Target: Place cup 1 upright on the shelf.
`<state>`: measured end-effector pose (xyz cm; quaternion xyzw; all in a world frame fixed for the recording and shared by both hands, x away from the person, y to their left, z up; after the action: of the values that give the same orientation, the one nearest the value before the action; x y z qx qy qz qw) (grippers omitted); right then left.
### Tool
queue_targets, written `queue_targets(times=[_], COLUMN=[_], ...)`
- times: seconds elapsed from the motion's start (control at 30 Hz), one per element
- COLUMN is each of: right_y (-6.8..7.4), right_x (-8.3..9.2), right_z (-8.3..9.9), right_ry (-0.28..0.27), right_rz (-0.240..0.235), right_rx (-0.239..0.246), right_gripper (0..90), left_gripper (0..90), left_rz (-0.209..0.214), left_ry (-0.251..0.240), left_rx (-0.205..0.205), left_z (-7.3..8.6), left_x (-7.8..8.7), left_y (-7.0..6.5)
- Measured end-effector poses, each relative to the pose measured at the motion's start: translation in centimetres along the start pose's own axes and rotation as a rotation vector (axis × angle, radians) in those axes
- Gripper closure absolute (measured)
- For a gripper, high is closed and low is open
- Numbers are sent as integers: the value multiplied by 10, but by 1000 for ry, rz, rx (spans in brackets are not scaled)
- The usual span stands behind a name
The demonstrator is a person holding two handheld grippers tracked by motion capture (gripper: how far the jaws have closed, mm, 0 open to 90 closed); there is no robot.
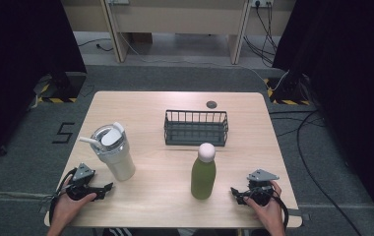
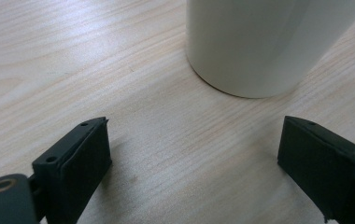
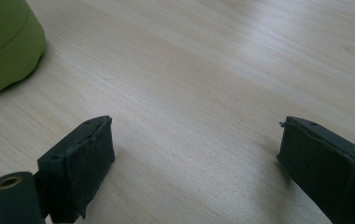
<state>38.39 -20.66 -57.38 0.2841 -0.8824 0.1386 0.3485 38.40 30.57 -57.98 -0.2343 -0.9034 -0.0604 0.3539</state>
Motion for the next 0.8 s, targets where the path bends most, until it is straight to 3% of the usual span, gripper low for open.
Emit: queue_targets(times=[0.33, 0.43, 0.53, 0.8], right_y=[0, 0, 1, 0], right_x=[0, 0, 0, -1], right_z=[0, 0, 0, 0], right_ry=[2, 4, 5, 6], right_rz=[0, 1, 1, 1], right_rx=[-1, -4, -10, -8], right_gripper=[100, 97, 95, 93], left_gripper=[87, 154, 147, 149], left_rz=[-1, -6, -2, 20], left_ry=[-2, -12, -23, -100], left_rx=[0, 2, 11, 27], left_z=[0, -1, -1, -6], left_x=[0, 1, 2, 7], left_y=[0, 0, 1, -1])
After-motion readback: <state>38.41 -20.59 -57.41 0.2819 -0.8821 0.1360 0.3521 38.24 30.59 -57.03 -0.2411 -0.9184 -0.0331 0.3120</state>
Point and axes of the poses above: each handheld gripper's, and its own axes: x roughly backward along the jaws, z roughly out of its underside, y roughly to its left, the point moved 8 cm from there along -x, roughly forward along the jaws, and after that the axes turned 3 degrees about x, right-handed, at the moved point
